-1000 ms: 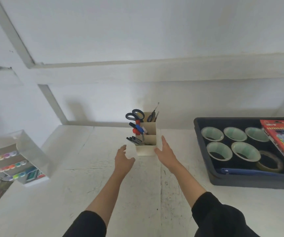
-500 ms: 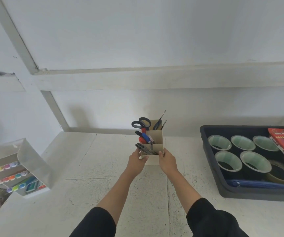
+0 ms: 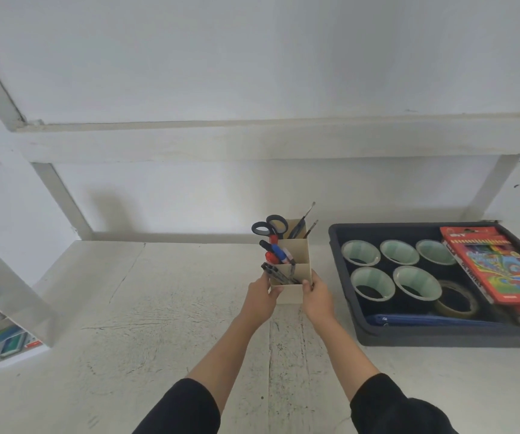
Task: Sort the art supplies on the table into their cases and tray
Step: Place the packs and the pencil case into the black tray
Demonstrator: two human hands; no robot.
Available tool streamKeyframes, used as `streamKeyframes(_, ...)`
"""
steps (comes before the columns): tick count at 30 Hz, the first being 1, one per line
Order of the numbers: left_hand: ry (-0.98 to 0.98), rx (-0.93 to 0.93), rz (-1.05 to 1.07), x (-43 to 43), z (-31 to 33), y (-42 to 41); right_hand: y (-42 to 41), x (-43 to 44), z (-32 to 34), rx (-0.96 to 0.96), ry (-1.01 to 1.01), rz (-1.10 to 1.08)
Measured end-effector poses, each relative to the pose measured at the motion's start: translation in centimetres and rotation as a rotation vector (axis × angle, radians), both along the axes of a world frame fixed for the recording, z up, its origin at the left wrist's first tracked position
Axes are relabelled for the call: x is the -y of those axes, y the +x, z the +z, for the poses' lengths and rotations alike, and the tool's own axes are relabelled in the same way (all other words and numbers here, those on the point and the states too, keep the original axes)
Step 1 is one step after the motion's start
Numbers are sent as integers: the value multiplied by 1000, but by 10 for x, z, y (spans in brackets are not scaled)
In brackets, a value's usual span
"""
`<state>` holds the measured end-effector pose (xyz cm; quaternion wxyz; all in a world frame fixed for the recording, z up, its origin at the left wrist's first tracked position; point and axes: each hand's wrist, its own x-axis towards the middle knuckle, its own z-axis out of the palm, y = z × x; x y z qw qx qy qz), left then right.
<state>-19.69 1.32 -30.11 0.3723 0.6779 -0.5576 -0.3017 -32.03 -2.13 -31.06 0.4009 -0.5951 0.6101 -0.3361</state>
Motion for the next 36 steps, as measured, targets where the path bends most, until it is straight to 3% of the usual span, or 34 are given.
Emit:
streamKeyframes(15,3,40,21,-5,-1,-37,-30,-9,-9,96,62,-21)
streamKeyframes(19,24,61,45,-5,-3,-37,-31,-17,-6,34,89,6)
streamKeyframes(24,33,-9,147,-19,-5,-32,-32,-40,-8,-68,93,24)
streamKeyframes(28,25,-203,342,-50,-11,-22,-25,-62,-1,-53,12,-12)
streamKeyframes(32,-81,-209,508,-86,-12,-3,4,-78,7,80,-7,164)
streamKeyframes(36,-124,-217,651,-127,-10,39,43,-101,18,77,-36,308)
